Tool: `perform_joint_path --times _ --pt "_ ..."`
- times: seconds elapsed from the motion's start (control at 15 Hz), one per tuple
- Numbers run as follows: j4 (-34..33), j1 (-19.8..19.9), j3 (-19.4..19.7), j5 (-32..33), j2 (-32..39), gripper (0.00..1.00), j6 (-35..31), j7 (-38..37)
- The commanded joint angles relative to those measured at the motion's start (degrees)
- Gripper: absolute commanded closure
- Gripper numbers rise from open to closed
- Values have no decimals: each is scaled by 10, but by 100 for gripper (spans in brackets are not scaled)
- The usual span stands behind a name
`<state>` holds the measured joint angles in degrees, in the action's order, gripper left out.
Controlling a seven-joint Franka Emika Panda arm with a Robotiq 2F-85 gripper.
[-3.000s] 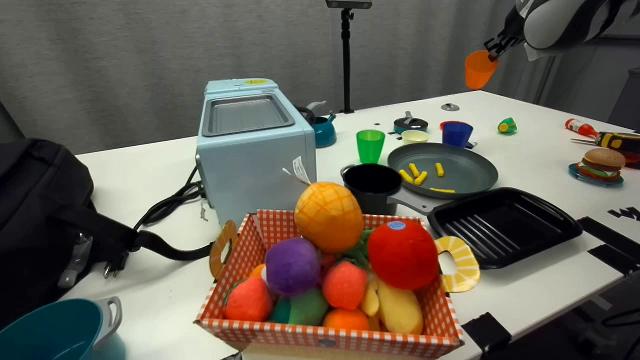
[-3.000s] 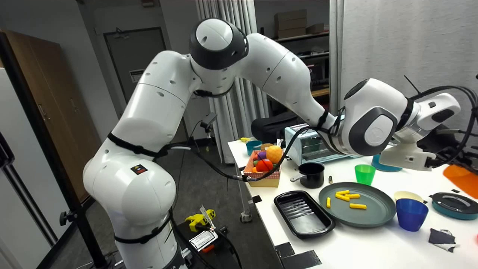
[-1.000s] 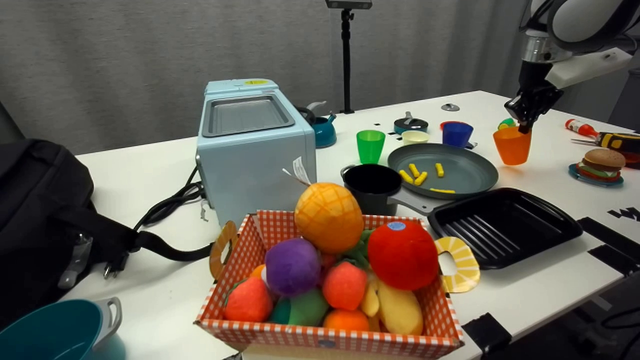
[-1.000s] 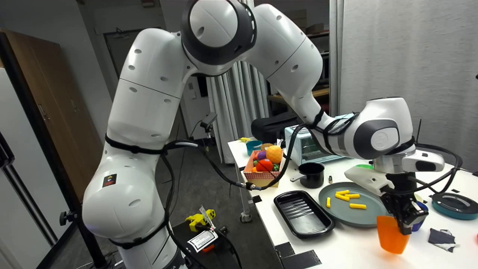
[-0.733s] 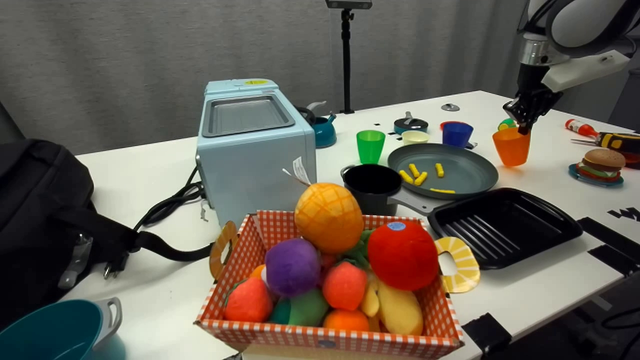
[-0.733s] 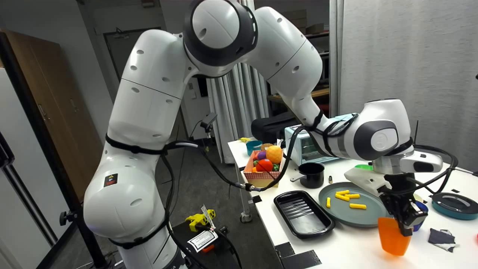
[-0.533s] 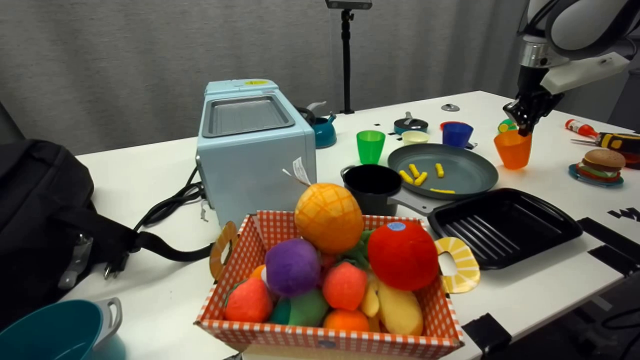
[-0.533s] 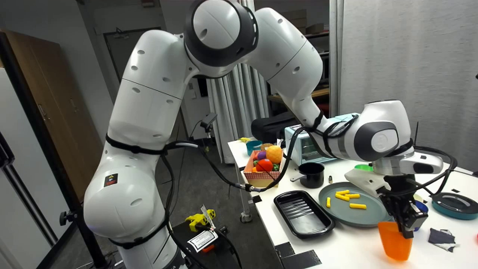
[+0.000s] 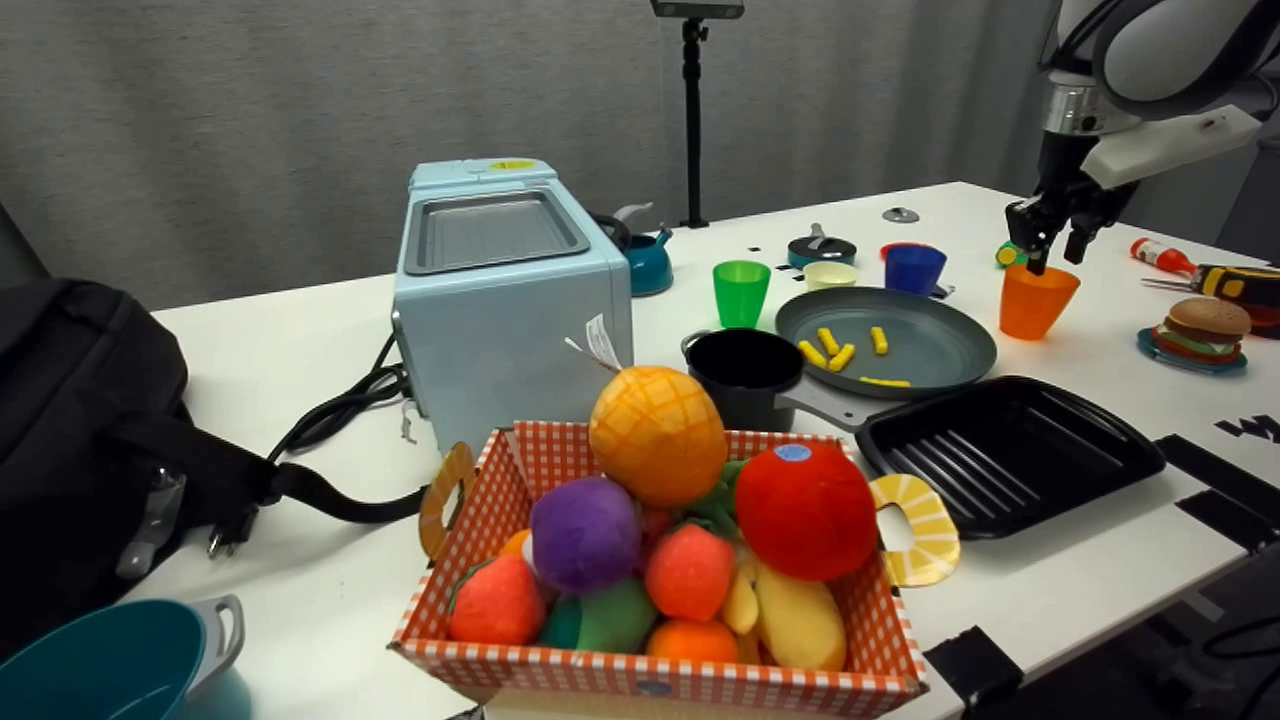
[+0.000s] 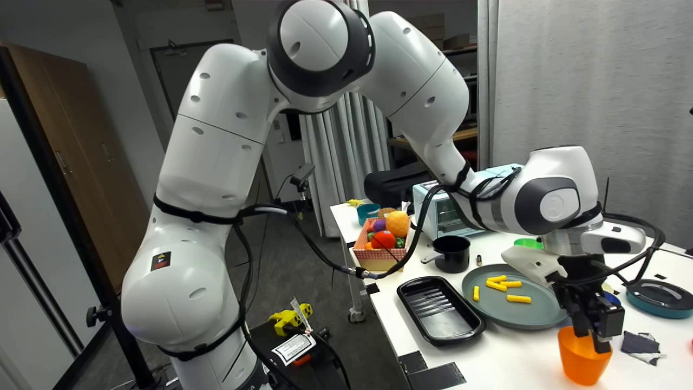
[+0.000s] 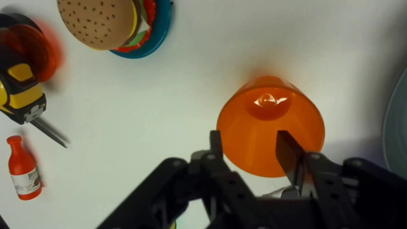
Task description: Pour the fries out of the orange cup and onto the plate
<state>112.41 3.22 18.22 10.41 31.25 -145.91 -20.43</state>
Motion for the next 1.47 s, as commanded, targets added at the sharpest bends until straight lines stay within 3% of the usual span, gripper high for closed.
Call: perform_joint_path --times 0.0,0.13,0.27,1.0,1.4 --pt "-1 -4 5 10 -14 19 -1 -5" --pt "5 -5 4 11 -36 4 -14 -2" --pt "8 -7 2 12 -58 0 -32 0" --pt "40 -17 -66 -12 -166 0 -126 38" --pt "78 -3 -118 -82 -224 0 -114 94"
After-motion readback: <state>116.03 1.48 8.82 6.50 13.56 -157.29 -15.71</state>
